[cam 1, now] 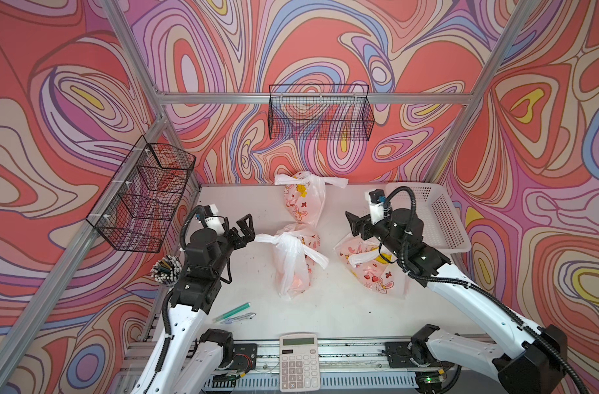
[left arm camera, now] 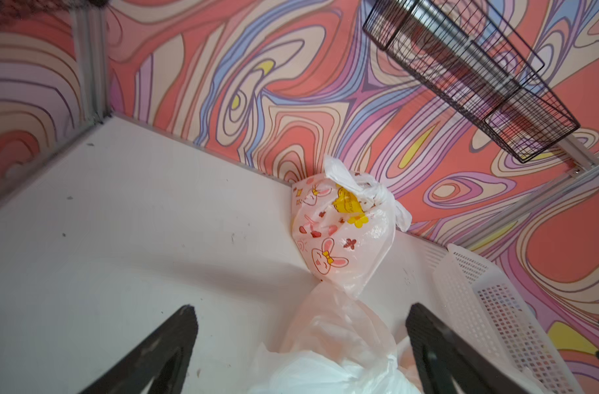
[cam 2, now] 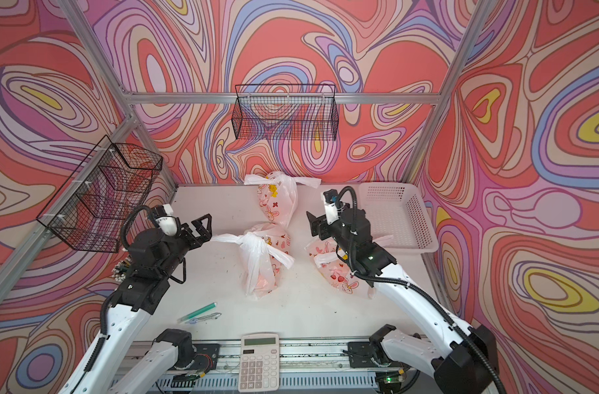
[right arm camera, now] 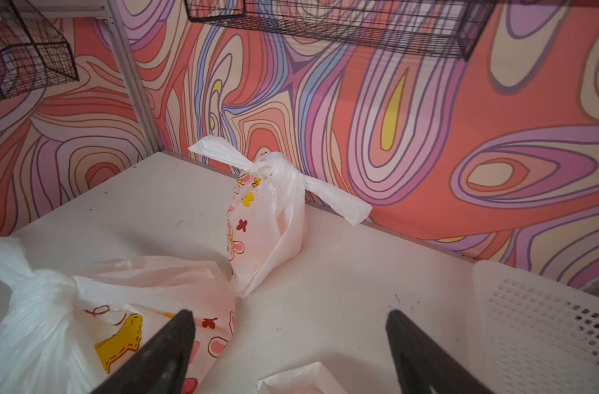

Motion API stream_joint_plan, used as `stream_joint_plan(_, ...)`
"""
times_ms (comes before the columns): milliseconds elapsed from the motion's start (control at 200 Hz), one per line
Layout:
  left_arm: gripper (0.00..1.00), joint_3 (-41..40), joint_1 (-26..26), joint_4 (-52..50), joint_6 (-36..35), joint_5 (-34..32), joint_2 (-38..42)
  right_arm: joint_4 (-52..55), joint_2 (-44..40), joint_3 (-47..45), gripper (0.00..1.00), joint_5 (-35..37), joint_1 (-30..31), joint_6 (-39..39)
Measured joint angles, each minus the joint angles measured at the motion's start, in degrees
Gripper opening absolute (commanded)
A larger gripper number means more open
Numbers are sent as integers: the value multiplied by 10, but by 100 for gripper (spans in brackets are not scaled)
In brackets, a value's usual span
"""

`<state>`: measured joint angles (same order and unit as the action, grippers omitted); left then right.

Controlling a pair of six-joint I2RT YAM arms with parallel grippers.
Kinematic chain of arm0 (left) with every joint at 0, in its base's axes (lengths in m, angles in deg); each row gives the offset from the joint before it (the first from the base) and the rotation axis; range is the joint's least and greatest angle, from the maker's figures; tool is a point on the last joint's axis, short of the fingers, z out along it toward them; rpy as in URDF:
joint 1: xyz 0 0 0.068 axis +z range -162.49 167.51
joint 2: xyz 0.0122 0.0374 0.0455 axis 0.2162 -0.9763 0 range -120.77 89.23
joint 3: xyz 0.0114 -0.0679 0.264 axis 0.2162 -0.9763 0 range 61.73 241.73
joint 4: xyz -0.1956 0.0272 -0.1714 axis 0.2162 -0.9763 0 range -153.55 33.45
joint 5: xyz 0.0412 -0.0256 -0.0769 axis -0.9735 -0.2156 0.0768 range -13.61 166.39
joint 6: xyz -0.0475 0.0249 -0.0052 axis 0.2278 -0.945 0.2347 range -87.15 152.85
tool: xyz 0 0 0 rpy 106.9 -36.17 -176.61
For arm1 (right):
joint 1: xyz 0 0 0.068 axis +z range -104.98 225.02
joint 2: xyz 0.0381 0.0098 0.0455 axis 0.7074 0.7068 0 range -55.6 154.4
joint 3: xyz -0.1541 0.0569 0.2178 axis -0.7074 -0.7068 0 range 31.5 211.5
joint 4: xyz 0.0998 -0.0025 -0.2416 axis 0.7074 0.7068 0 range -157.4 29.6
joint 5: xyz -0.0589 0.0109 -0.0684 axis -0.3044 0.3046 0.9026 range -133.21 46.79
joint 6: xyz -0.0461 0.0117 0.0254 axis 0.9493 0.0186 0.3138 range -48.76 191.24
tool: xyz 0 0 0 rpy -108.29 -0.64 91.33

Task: Place the oranges into plastic bags & tie knots
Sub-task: Reset both arms

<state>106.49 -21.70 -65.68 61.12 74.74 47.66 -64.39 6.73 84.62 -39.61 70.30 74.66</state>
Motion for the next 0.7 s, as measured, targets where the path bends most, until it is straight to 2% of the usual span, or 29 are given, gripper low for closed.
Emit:
stream_joint_plan(125, 100, 1, 0, -7, -50, -44, 23, 16, -14, -7, 98, -48, -110, -17)
stream_joint_plan(245, 100, -17, 0, 3, -85, -57, 22, 5, -15, -35, 98, -92, -216, -49)
stream_joint_plan(315, 100, -40, 0, 18, -95, -59, 18, -6, -11, -57, 98, -108, -257, -68)
stream_joint_plan(496, 100, -96, 0, 64, -111, -65, -30, -53, 24, -109, 98, -120, -313, -106)
stream_joint_plan(696, 100, -134, 0, 126, -126, -73, -96, -132, 76, -169, 98, -91, -333, -123)
